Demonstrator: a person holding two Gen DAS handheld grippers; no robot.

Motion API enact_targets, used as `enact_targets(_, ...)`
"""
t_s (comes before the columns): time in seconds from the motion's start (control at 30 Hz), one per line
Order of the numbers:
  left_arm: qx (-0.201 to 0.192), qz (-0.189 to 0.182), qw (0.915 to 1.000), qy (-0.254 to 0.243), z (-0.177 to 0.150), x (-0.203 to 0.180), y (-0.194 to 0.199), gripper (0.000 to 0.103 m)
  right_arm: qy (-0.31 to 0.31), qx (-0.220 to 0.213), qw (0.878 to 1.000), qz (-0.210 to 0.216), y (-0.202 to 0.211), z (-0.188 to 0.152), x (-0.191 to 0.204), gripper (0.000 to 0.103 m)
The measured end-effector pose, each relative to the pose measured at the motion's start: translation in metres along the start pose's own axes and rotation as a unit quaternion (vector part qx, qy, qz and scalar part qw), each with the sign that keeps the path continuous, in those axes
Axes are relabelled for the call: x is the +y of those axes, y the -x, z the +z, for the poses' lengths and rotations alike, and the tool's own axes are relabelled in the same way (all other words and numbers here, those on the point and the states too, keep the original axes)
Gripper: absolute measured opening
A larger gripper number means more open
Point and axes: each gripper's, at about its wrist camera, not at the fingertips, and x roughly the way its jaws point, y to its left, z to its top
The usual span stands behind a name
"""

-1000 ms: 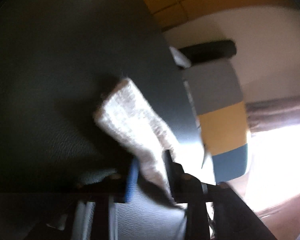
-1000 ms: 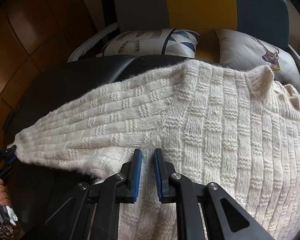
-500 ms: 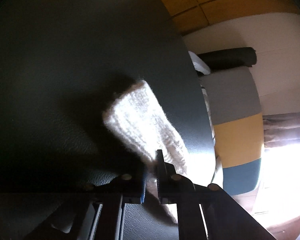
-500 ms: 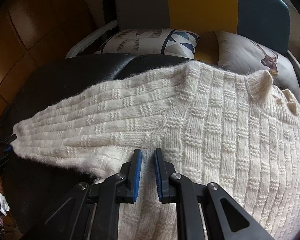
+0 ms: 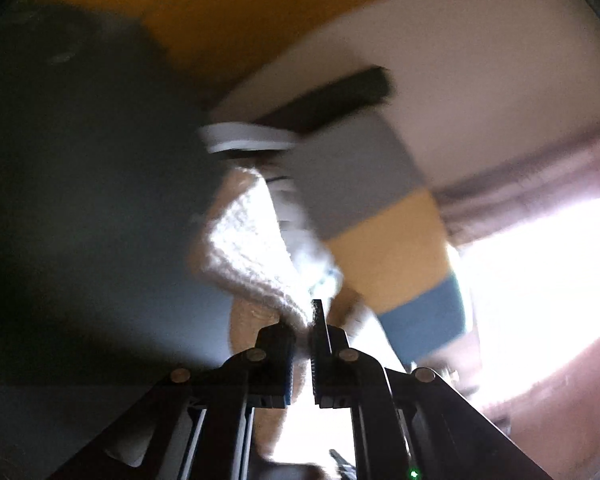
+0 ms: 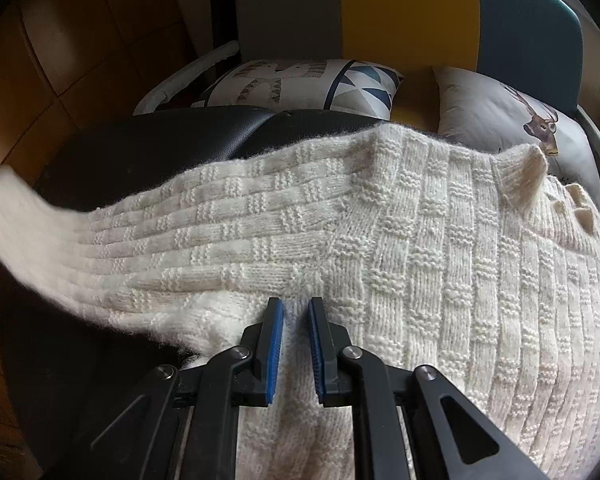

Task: Fold clothes
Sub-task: 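Lay the sleeve across the sweater body with the left gripper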

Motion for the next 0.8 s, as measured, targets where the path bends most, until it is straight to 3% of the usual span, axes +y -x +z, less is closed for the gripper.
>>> enact_targets(0.13, 0.022, -0.035, 0.9969, -0.067, -0.008, -0.065, -0.015, 0.007, -0.004, -0.002, 1.000, 0.002, 0.000, -0.001, 0.000, 0.012)
enact_targets(0.3, 0.057, -0.066, 0.9854, -0.146, -0.031, -0.138, -0.040, 0.007, -0.045, -0.010, 0.999, 0.023, 0.011, -0.002, -0.012, 0.013)
enact_targets(0.43, 0.099, -0.060, 0.9726, -0.201, -0.077, -0.176, -0.075, 0.007, -0.095, -0.060, 0.992, 0.056, 0.051, -0.017, -0.035, 0.022)
enact_targets(0.63, 0.174, -0.039, 0.9497, -0.257, -0.168, -0.199, -0.136, 0.007, -0.130, -0.027, 0.990, 0.048, 0.080, -0.053, -0.069, 0.023)
enact_targets(0.8, 0.229, -0.012, 0.9285, -0.292, -0.248, -0.205, -0.173, 0.007, -0.173, -0.026, 0.983, 0.052, 0.092, -0.079, -0.099, 0.023)
